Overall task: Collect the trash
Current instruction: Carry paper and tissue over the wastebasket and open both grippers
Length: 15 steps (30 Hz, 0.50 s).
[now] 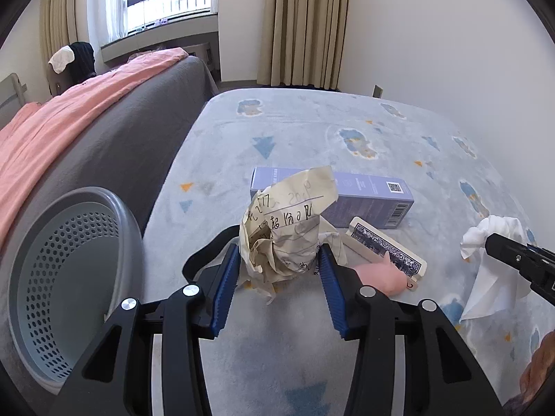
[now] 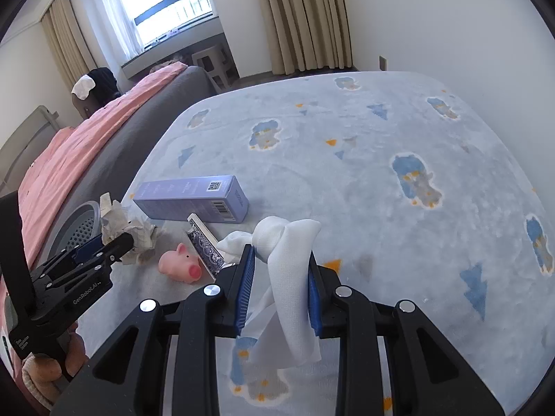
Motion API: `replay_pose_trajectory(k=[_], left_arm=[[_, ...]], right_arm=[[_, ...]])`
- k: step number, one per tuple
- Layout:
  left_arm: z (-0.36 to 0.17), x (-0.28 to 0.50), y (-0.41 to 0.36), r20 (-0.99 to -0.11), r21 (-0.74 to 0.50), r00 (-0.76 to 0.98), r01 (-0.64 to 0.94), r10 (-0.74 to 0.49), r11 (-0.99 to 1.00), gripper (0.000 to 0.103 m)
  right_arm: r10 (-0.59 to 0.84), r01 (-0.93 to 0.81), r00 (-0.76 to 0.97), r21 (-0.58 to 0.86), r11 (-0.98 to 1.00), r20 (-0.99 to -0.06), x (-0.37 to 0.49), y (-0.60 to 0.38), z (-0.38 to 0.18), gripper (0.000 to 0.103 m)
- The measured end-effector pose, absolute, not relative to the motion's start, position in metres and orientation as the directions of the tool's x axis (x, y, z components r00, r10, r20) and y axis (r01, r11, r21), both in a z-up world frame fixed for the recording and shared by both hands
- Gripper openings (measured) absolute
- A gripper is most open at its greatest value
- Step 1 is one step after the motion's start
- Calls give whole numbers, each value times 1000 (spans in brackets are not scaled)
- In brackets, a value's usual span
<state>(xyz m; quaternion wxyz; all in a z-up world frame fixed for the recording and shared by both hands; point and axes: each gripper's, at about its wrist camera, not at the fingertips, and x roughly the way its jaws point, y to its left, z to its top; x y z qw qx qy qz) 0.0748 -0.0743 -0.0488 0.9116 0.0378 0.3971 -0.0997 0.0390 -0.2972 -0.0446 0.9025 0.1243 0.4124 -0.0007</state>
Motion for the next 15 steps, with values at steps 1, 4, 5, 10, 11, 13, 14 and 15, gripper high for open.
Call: replay_pose_trajectory(k=[1, 4, 5, 10, 11, 13, 14, 15], left_arm=[[-46, 72, -73, -725, 4, 674, 210, -142, 978, 45], [-40, 61, -67, -710, 36, 693, 211, -123, 977, 45], [-39, 59, -65, -707, 42, 697, 212, -121, 976, 45], [-25, 45, -49, -682, 37, 720, 211, -130, 977, 45], [-22, 43, -45, -678, 34, 723, 208, -131, 977, 45], [-17, 38, -35, -670, 30, 731, 200, -129, 979, 45], [-16, 37, -31, -666, 33, 736, 194, -124, 980, 45], [-14, 34, -25, -661, 37, 742, 185, -115, 982, 45]], right_arm=[[99, 105, 661, 223, 969, -744, 38, -297, -44, 27], [95, 105, 662, 218, 970, -743, 38, -294, -43, 27], [96, 104, 661, 217, 971, -744, 38, -292, -43, 27], [98, 83, 672, 206, 975, -734, 35, -277, -35, 27], [105, 76, 674, 209, 975, -731, 33, -272, -34, 27], [120, 60, 677, 217, 974, -727, 31, -263, -31, 27], [129, 51, 677, 222, 974, -724, 30, -258, -30, 27], [139, 40, 678, 226, 973, -722, 29, -252, -29, 27]])
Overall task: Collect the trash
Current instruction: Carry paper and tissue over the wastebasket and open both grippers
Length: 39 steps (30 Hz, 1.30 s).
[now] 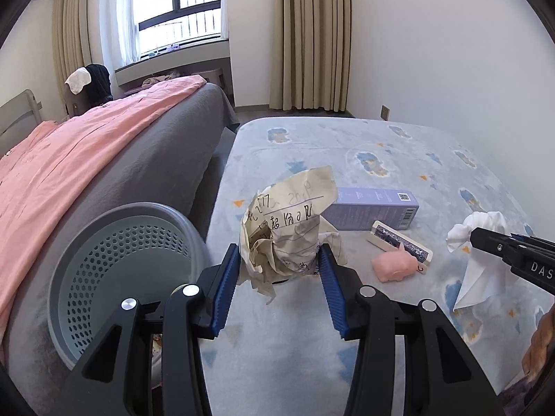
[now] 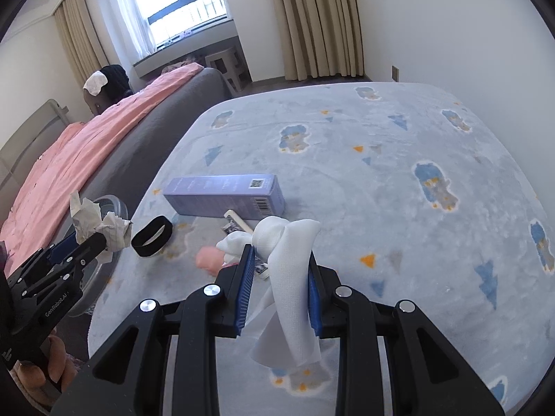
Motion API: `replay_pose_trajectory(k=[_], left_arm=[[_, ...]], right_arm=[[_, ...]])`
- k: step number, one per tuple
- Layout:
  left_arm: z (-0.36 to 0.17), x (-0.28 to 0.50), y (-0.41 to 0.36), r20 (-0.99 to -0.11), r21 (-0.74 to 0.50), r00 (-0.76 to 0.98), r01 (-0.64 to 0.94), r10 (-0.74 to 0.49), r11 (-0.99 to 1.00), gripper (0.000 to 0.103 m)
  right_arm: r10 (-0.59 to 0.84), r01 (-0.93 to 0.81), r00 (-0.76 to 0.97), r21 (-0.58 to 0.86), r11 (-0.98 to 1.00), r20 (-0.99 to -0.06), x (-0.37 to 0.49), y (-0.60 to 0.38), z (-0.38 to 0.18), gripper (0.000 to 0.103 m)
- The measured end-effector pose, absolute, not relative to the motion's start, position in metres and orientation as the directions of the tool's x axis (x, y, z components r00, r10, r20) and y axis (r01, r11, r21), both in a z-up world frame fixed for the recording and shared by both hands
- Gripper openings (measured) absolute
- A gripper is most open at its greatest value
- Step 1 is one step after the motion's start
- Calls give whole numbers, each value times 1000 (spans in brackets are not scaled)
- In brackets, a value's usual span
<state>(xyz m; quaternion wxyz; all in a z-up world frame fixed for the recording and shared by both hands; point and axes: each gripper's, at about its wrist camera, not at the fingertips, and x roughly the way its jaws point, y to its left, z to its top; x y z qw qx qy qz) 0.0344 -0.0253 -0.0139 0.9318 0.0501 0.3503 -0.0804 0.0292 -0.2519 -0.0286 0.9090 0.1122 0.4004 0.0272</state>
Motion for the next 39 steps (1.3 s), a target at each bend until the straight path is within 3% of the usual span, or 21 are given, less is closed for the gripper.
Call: replay_pose_trajectory(k=[11, 39], left_arm=[[-7, 23, 37, -644, 40, 764, 77, -33, 996, 45], [-37, 35, 182, -709, 20, 681, -241, 183, 970, 45]], right_arm=[[240, -114, 659, 220, 969, -713, 42, -166, -17, 27], [430, -434, 553, 194, 880, -714, 115, 19, -18, 28]])
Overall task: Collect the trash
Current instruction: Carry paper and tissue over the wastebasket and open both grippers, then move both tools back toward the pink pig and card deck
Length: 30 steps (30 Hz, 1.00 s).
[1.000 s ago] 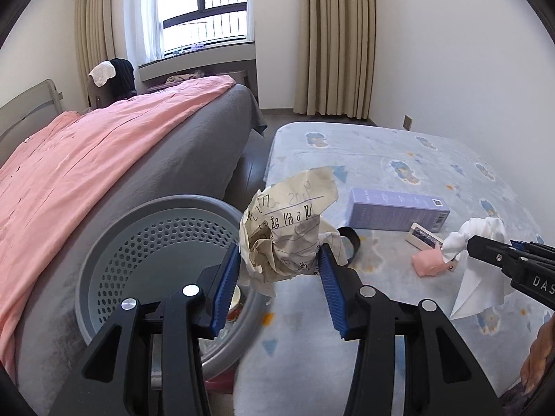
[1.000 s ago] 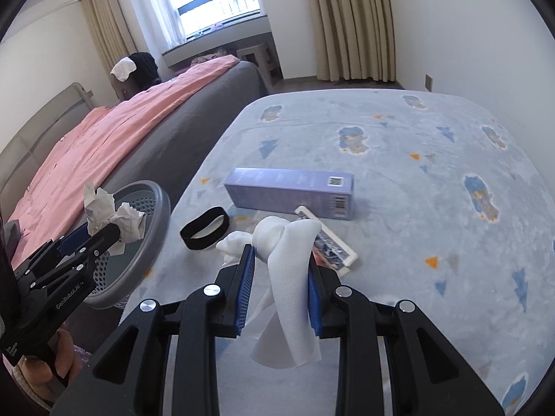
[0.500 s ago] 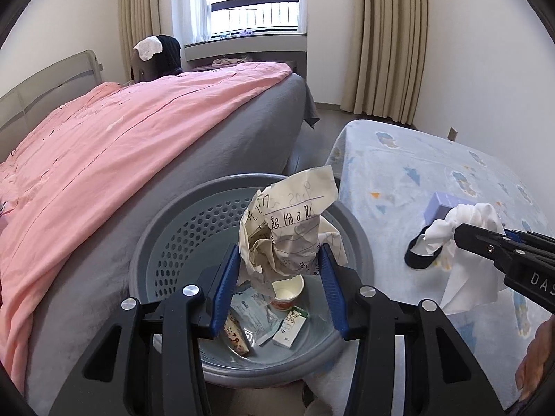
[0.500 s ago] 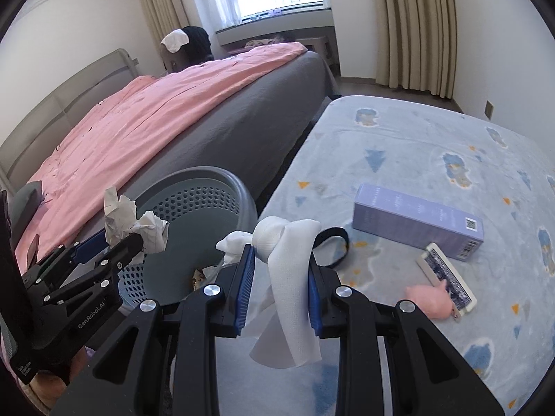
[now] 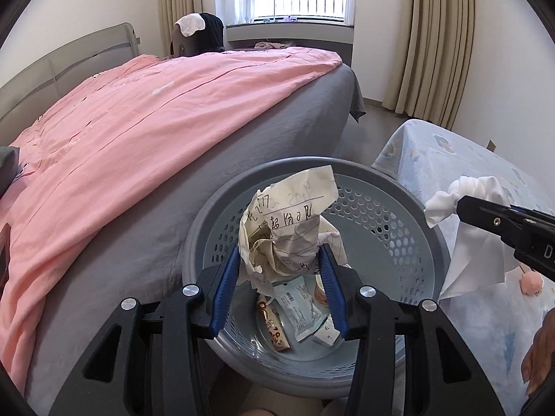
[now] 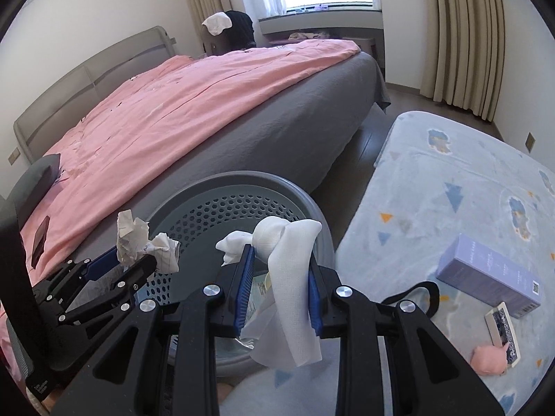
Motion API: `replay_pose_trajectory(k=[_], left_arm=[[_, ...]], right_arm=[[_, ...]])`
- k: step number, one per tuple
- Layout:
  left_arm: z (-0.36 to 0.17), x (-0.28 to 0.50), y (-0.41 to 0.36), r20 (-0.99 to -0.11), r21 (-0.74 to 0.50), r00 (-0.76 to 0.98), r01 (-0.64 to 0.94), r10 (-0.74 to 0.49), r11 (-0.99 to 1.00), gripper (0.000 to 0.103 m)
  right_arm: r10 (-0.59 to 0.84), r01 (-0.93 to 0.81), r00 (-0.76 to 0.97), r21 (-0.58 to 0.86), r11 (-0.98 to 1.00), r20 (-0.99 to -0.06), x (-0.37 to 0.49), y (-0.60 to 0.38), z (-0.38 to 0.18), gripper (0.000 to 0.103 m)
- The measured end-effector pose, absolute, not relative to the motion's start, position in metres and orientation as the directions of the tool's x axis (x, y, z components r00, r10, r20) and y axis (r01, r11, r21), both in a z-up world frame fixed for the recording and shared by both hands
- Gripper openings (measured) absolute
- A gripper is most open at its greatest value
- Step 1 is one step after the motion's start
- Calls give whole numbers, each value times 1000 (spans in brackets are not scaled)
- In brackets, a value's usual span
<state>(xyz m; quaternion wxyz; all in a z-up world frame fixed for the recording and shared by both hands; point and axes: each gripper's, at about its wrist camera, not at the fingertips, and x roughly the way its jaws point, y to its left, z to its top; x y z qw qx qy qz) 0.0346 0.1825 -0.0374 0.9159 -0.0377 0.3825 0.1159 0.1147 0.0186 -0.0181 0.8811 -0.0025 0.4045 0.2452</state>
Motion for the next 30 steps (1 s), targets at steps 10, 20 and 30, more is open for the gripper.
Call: replay_pose_trajectory(k=[10, 20, 30], left_arm=[[-44, 43, 195, -724, 14, 659, -280, 203, 960, 47], [-43, 41, 197, -721, 18, 659, -292, 215, 956, 57], [-43, 40, 201, -721, 16, 656, -306, 223, 952, 62]], right_arm=[[452, -461, 507, 213, 862, -734, 127, 32, -36, 30], [453, -469, 521, 201, 860, -723, 124, 32, -34, 56], [444, -468, 522, 191, 863, -728, 123, 33, -36, 56]])
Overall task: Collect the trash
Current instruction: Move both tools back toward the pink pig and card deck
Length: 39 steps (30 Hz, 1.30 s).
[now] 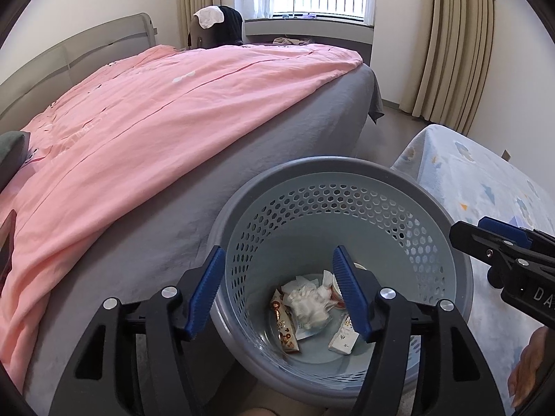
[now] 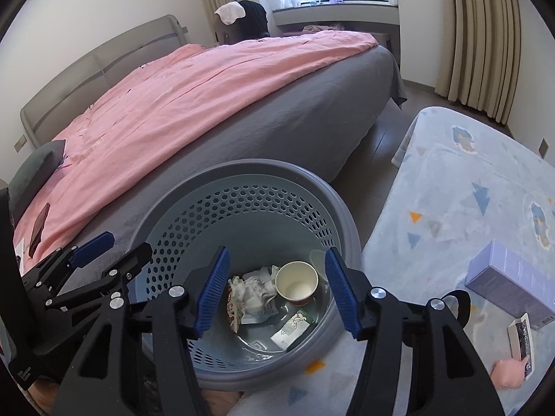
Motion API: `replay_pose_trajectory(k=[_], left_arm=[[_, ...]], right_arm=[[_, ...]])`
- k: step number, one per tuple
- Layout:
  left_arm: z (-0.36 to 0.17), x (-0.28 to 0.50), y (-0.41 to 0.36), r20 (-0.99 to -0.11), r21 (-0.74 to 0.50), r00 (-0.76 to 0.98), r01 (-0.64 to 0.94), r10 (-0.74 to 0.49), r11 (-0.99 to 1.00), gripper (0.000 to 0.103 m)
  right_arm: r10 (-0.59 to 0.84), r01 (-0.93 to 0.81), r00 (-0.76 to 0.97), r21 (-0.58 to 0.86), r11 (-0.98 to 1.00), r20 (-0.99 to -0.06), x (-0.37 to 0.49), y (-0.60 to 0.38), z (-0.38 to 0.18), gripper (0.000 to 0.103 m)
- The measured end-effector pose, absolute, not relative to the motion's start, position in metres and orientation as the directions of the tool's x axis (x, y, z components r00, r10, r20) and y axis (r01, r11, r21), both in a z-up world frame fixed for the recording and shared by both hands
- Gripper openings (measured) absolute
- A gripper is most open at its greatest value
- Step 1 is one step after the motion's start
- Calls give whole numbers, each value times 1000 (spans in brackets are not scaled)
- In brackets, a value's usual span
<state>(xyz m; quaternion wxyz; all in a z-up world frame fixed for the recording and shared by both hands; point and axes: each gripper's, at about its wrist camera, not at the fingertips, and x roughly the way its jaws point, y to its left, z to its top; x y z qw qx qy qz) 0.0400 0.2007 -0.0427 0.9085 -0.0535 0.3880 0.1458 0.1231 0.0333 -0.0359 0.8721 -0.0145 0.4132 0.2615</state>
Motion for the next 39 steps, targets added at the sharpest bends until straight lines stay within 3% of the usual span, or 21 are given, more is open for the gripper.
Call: replay_pose_trajectory(k=[18, 30, 39], left_arm=[[-39, 37, 201, -705, 27, 667, -316, 242, 948, 66], [-34, 33, 197, -693, 33, 678, -311, 246, 950, 67], [-30, 31, 188, -678, 46, 693, -290, 243, 956, 69]], right_arm=[[436, -456, 526, 190, 869, -730, 122, 32, -38, 58], [417, -439, 554, 173, 882, -721, 114, 22, -34, 67], [378, -398, 588, 151, 905, -715, 106, 8, -30, 68]])
